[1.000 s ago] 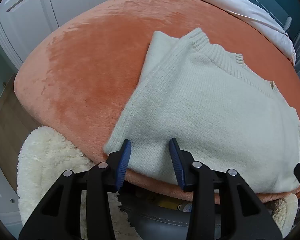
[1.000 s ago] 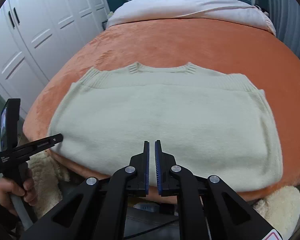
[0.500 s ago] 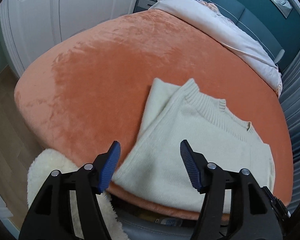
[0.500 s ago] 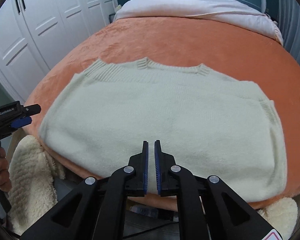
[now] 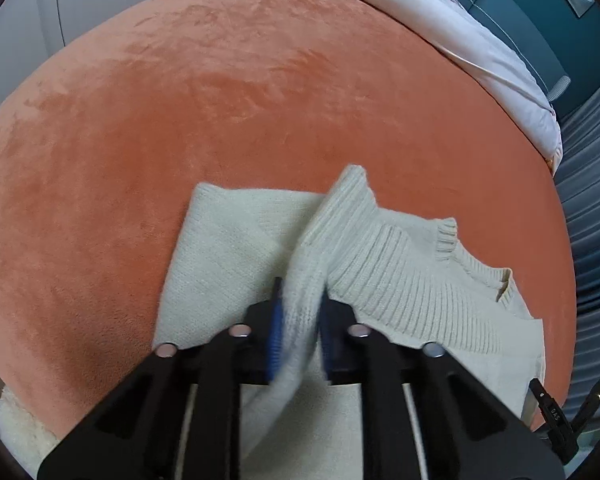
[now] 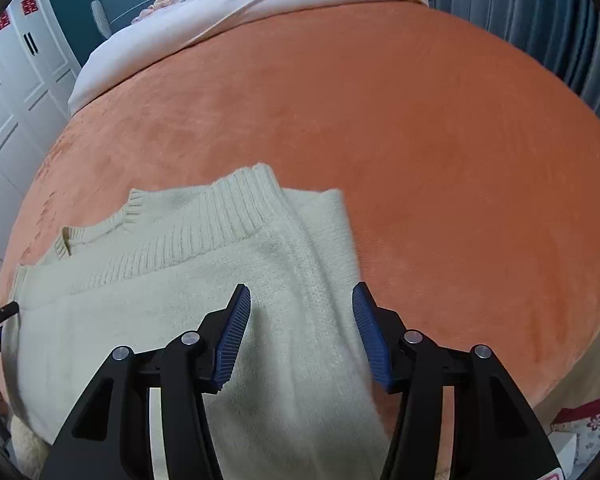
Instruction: Fold small clothes
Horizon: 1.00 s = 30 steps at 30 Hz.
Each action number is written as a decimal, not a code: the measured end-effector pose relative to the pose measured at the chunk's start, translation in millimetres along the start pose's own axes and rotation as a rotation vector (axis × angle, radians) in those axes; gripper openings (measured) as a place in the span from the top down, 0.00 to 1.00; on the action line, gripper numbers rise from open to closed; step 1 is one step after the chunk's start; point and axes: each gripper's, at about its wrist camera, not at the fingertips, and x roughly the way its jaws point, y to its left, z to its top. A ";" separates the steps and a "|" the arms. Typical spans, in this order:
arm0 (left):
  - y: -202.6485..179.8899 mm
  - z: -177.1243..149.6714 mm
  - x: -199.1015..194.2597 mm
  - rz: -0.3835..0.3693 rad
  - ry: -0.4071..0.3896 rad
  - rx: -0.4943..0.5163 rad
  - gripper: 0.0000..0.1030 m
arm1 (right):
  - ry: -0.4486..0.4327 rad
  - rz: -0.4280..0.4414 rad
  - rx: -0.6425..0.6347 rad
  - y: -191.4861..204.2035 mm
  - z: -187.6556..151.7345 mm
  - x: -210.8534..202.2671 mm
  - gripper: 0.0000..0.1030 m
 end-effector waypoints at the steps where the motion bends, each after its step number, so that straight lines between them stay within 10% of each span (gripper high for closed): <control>1: -2.2 1.4 -11.4 -0.021 -0.028 -0.005 0.90 | -0.024 0.014 0.003 1.6 1.0 -6.2 0.91; 7: -15.9 14.6 -63.1 -0.066 -0.133 0.012 0.90 | -0.285 0.139 0.038 1.3 5.5 -89.5 0.92; 12: -4.7 7.7 21.2 0.107 0.030 0.045 0.89 | 0.004 0.017 0.060 -20.2 0.8 9.4 0.92; 18: -17.4 -10.7 -27.6 0.145 -0.092 0.084 0.79 | -0.192 -0.078 -0.076 20.2 -11.2 -61.1 0.86; 21: -26.6 -34.3 -52.9 0.130 -0.130 0.096 0.60 | -0.209 0.001 -0.180 49.8 -29.1 -84.2 0.83; 30: -44.0 -113.2 -32.4 0.142 -0.021 0.206 0.56 | 0.061 0.201 -0.454 154.6 -123.3 -40.8 0.85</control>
